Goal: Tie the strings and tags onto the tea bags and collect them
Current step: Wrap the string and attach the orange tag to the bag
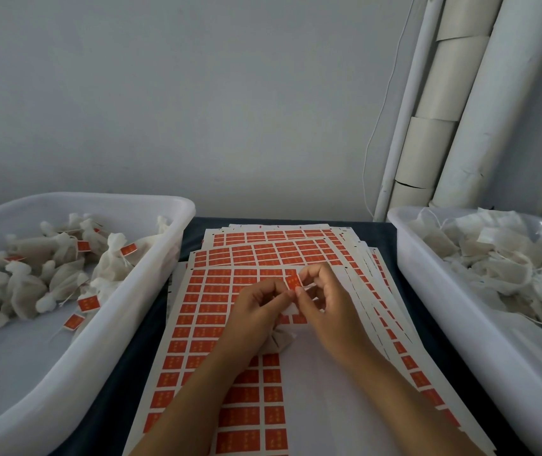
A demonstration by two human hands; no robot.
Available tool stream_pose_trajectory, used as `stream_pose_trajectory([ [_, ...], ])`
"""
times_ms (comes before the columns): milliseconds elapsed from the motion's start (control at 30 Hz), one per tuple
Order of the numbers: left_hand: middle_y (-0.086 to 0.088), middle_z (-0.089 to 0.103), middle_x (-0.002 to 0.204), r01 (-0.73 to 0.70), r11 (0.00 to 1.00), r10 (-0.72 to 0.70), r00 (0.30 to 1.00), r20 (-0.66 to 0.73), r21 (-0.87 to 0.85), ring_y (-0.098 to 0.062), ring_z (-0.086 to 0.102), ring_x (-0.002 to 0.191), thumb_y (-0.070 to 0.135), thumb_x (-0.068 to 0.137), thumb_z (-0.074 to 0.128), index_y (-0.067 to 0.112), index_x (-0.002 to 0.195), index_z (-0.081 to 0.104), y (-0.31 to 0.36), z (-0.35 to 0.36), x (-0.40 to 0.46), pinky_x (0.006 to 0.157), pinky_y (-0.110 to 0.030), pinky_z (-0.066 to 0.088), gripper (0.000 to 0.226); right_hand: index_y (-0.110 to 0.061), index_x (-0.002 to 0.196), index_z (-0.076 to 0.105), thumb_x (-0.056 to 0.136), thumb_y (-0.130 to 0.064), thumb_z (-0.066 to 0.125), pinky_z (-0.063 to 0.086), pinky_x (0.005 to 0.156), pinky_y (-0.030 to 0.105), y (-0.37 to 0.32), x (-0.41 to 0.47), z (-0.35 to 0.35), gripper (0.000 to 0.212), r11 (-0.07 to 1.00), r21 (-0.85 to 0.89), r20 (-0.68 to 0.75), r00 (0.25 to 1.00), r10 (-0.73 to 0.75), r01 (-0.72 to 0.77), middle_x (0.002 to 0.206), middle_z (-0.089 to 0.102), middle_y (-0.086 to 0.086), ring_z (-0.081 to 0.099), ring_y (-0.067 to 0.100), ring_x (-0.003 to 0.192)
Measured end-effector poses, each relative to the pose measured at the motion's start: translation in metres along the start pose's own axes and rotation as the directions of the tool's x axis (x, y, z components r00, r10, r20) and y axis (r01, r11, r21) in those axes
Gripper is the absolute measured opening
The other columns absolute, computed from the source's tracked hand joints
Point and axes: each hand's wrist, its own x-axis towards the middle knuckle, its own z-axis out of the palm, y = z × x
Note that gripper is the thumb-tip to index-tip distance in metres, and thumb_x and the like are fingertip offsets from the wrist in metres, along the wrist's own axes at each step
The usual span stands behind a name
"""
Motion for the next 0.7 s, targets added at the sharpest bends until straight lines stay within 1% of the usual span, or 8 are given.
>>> stream_pose_trajectory([
  [67, 0.001, 0.062, 0.065, 0.002, 1.000, -0.002, 1.000, -0.004, -0.015, -0.004, 0.055, 0.058, 0.015, 0.092, 0.055, 0.012, 0.074, 0.067, 0.0000, -0.0007, 0.0010, 0.056, -0.010, 0.046, 0.022, -0.037, 0.100, 0.043, 0.090, -0.030, 0.052, 0.046, 0.070, 0.004, 0.0006, -0.0010, 0.0027, 0.015, 1.000, -0.009, 0.037, 0.999, -0.015, 0.015, 0.100, 0.049, -0.036, 0.057, -0.014, 0.086],
  [167, -0.007, 0.064, 0.070, 0.011, 0.999, -0.011, 1.000, -0.005, -0.037, -0.008, 0.058, 0.063, 0.014, 0.092, 0.055, 0.005, 0.077, 0.067, -0.0006, -0.0023, 0.0014, 0.060, -0.012, 0.049, 0.021, -0.038, 0.107, 0.038, 0.088, -0.042, 0.042, 0.048, 0.074, 0.007, 0.0013, -0.0024, 0.0054, 0.020, 1.000, -0.015, 0.079, 0.997, -0.024, 0.025, 0.104, 0.046, -0.037, 0.056, -0.016, 0.091],
  [267, -0.008, 0.066, 0.073, 0.024, 0.999, -0.024, 1.000, 0.003, -0.039, -0.008, 0.061, 0.066, 0.014, 0.092, 0.055, 0.006, 0.075, 0.067, -0.0007, -0.0019, 0.0009, 0.063, -0.012, 0.051, 0.022, -0.036, 0.109, 0.034, 0.091, -0.037, 0.044, 0.054, 0.078, 0.018, 0.0014, -0.0008, 0.0024, 0.020, 0.998, 0.055, 0.049, 0.998, 0.028, -0.031, 0.105, 0.049, -0.029, 0.062, 0.002, 0.093],
  [333, -0.007, 0.066, 0.074, 0.022, 1.000, -0.022, 1.000, 0.004, -0.017, -0.009, 0.062, 0.067, 0.013, 0.092, 0.054, 0.008, 0.074, 0.067, 0.0002, -0.0009, 0.0004, 0.063, -0.011, 0.051, 0.023, -0.033, 0.102, 0.039, 0.092, -0.034, 0.046, 0.056, 0.078, 0.021, 0.0031, 0.0011, -0.0012, 0.012, 0.994, 0.080, 0.032, 0.997, 0.071, -0.074, 0.101, 0.054, -0.024, 0.064, 0.009, 0.091],
  [400, -0.008, 0.067, 0.076, 0.007, 1.000, -0.007, 1.000, 0.021, -0.011, -0.015, 0.062, 0.071, 0.012, 0.093, 0.053, 0.008, 0.076, 0.068, 0.0015, -0.0002, -0.0005, 0.065, -0.015, 0.051, 0.023, -0.030, 0.092, 0.047, 0.093, -0.034, 0.047, 0.054, 0.078, 0.019, 0.0041, 0.0016, -0.0023, 0.004, 0.992, 0.069, 0.074, 0.992, 0.098, -0.103, 0.092, 0.060, -0.019, 0.064, 0.007, 0.088],
  [567, -0.011, 0.068, 0.082, 0.010, 1.000, -0.009, 0.998, 0.057, -0.009, -0.028, 0.062, 0.081, 0.012, 0.095, 0.050, 0.007, 0.082, 0.069, 0.0016, -0.0003, -0.0014, 0.072, -0.024, 0.052, 0.024, -0.029, 0.074, 0.055, 0.094, -0.029, 0.048, 0.046, 0.065, 0.006, 0.0036, 0.0010, -0.0003, 0.021, 0.987, 0.103, 0.105, 0.988, 0.113, -0.123, 0.068, 0.059, -0.020, 0.061, -0.006, 0.073],
  [633, -0.015, 0.067, 0.083, 0.014, 1.000, -0.015, 0.998, 0.058, 0.007, -0.029, 0.061, 0.080, 0.011, 0.094, 0.050, 0.005, 0.082, 0.069, 0.0015, -0.0004, -0.0013, 0.070, -0.022, 0.051, 0.024, -0.029, 0.071, 0.054, 0.095, -0.024, 0.047, 0.044, 0.061, 0.005, 0.0037, 0.0015, -0.0016, 0.025, 0.990, 0.095, 0.100, 0.991, 0.094, -0.104, 0.063, 0.057, -0.020, 0.060, -0.007, 0.067],
  [700, -0.015, 0.066, 0.081, 0.016, 1.000, -0.017, 0.998, 0.064, 0.012, -0.023, 0.062, 0.075, 0.010, 0.094, 0.049, 0.007, 0.078, 0.068, 0.0021, -0.0005, -0.0012, 0.066, -0.017, 0.050, 0.025, -0.030, 0.071, 0.052, 0.096, -0.022, 0.045, 0.043, 0.060, 0.005, 0.0043, 0.0013, -0.0021, 0.027, 0.993, 0.069, 0.105, 0.991, 0.088, -0.096, 0.064, 0.055, -0.018, 0.058, -0.008, 0.064],
])
